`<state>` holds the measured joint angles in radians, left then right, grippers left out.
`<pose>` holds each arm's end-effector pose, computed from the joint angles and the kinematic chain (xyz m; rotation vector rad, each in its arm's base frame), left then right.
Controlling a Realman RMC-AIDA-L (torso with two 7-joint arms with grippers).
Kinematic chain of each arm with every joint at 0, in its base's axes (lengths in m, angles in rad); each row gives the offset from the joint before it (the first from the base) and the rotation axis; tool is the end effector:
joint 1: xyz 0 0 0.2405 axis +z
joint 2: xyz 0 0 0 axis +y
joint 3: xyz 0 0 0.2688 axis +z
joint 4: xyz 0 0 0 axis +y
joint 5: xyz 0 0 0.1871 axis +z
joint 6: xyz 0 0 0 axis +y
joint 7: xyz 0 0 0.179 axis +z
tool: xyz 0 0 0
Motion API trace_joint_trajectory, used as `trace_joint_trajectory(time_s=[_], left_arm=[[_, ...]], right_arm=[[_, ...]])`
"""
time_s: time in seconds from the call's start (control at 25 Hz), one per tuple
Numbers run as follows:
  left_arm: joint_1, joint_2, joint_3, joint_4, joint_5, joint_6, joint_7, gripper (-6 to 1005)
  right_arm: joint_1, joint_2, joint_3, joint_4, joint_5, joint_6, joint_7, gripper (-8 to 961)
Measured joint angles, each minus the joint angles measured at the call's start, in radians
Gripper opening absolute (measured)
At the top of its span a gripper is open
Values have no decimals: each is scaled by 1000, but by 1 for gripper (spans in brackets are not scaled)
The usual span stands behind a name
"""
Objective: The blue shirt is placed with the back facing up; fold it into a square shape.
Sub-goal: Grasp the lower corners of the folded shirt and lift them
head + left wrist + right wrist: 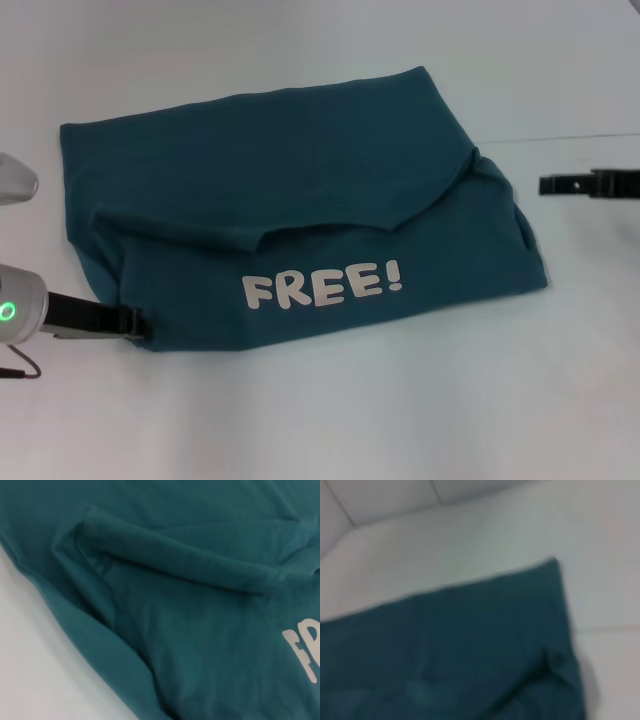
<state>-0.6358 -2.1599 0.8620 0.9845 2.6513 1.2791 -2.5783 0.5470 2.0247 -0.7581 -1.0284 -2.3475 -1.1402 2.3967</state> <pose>-0.2754 0.3771 -0.0409 -2.1720 -1.5409 0.0347 0.2972 0.4127 0.0568 -1.9890 1.3306 0.3285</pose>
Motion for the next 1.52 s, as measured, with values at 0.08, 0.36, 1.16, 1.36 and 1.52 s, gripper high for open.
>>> trace_joint_trajectory(time_s=[0.08,0.36,1.16,1.36,1.52], left_arm=[[-2,0,0,1,0,2,0,32],[-10,0,0,3,-2,3,0,32],[-4,-3,3,-6,-13,-6,10,33],[-4,-3,9,-9,-13,-6,12,33],[-4,-3,12,-12,-13,-6,12,33]], right_arm=[[15,-8,-1,-30,-103,-61,66,916],[60,3,-1,-96,-346,-242,130,916],[95,65,-9,35,-400,-96,122,892],[98,65,-16,56,-388,-55,122,867],[99,66,-19,63,-380,-38,120,750]])
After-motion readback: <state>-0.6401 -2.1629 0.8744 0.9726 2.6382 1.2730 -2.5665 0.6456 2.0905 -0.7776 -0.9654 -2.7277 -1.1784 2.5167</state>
